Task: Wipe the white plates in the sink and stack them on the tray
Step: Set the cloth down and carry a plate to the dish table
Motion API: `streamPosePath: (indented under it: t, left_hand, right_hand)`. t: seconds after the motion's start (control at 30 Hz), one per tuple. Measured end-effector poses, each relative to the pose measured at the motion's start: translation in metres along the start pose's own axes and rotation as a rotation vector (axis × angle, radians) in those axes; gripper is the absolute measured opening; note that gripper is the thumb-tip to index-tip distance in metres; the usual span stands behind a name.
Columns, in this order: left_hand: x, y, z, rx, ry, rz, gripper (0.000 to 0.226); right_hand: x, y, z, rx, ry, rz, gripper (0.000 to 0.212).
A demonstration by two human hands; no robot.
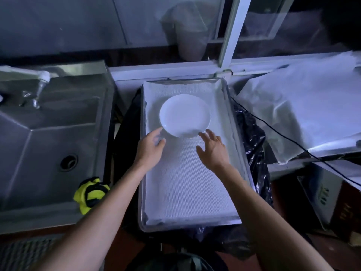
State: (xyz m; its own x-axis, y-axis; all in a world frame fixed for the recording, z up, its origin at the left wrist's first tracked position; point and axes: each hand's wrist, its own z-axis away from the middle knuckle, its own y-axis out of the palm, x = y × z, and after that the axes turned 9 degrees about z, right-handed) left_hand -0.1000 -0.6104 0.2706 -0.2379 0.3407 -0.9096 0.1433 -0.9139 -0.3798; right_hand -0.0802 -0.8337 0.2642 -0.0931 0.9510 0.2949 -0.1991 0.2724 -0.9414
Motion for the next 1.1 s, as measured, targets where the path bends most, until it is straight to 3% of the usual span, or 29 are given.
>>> streamPosePath:
  t: [0.2, 0.43, 0.73, 1.1]
  left_hand:
    - [-0.002, 0.02, -0.071, -0.072, -0.1, 0.172, 0.053]
    - [0.006, 0.046, -0.127, -0.168, -0.103, 0.208, 0.053]
    - [0.013, 0.063, -0.148, -0.236, -0.044, 0.373, 0.05]
    - [0.016, 0.073, -0.145, -0.271, -0.026, 0.462, 0.051]
  right_hand:
    - [-0.013, -0.001, -0.068, -0.082, 0.081, -0.236, 0.058]
    - [-0.013, 0.008, -0.125, -0.107, 0.167, -0.471, 0.061]
    - [-0.01, 0.03, -0.146, -0.283, 0.229, -0.719, 0.052]
    - [-0.009, 0.038, -0.145, -0.276, 0.371, -0.975, 0.046]
